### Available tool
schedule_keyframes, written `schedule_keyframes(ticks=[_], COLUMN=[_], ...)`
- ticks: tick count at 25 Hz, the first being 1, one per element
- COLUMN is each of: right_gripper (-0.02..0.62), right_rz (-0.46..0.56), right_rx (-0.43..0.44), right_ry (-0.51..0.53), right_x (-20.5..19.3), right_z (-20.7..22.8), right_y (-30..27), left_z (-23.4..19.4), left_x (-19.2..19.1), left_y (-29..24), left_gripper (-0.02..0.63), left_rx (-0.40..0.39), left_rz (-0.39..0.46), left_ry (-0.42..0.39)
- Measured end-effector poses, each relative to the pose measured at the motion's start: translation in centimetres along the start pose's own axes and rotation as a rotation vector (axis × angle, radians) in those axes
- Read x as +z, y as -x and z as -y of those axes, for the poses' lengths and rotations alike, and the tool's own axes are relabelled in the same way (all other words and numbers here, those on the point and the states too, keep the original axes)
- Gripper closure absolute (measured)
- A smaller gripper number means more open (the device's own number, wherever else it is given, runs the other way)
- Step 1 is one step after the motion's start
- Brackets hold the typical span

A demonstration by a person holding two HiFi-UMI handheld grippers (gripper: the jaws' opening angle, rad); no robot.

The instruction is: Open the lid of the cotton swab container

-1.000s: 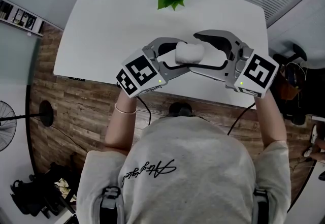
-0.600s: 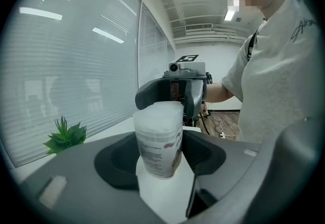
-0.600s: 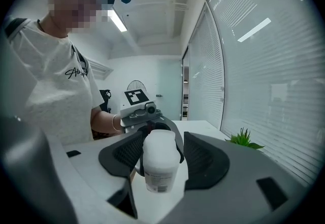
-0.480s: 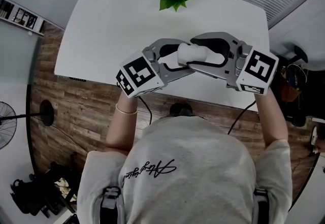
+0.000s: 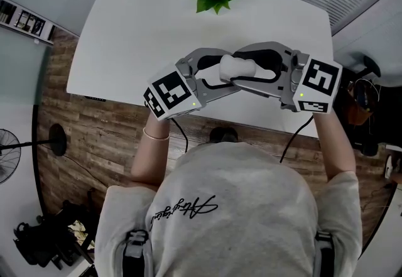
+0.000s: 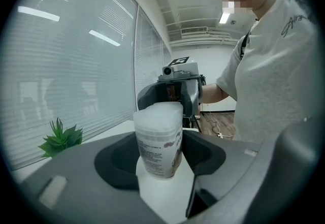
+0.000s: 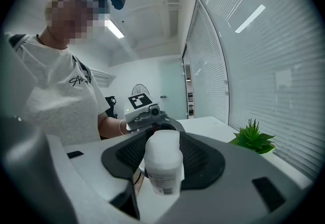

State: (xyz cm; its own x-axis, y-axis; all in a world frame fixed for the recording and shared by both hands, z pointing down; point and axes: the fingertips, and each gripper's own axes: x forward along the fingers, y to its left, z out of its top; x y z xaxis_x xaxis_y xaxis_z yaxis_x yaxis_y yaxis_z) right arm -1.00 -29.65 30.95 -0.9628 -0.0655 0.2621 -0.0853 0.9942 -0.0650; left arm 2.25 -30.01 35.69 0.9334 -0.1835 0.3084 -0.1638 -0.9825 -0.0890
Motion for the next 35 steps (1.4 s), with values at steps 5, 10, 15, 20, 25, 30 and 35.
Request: schedule_keyframes(ticks=[5, 10, 15, 20, 25, 30, 35], right_gripper=[0.388, 0.391, 0.394, 0.393, 0.391, 0.388, 0.382], right_rz=[-0.001, -0.005, 0.050, 0.057, 0.070, 0.107, 0.123], right_rx=[0.019, 0.047, 0.103, 0.115, 0.116, 0.100, 0.058], right_ry=[-0.053, -0.102, -0.252, -0.291, -0.304, -0.276, -0.249], right_x=[-0.3, -0.8, -0.4, -0.3, -0.4, -0.2, 0.1], right_z=[0.1, 0.7, 0.7, 0.8, 0.9, 1.0, 1.3], right_y=[0.1, 0.1, 0.4, 0.6, 0.6, 0.5, 0.7], left_z=[0.1, -0.2, 0.2, 0.4, 0.5, 0.4, 0.4], left_x=[-0.2, -0.6, -0.7, -0.7, -0.8, -0.9, -1.3], left_y=[-0.1, -0.5, -0.6, -0.8, -0.8, -0.7, -0.6], left_gripper=[0.354, 0.354, 0.362, 0.365, 0.365, 0.365, 0.365], left_rx=[-0.003, -0.015, -0.022, -0.039, -0.045, -0.046, -0.049], left_rz=[0.004, 0.010, 0.003, -0.006, 0.008, 0.022, 0.009], left_ry=[-0.001, 0.007, -0.037, -0.032, -0.006, 0.015, 0.028])
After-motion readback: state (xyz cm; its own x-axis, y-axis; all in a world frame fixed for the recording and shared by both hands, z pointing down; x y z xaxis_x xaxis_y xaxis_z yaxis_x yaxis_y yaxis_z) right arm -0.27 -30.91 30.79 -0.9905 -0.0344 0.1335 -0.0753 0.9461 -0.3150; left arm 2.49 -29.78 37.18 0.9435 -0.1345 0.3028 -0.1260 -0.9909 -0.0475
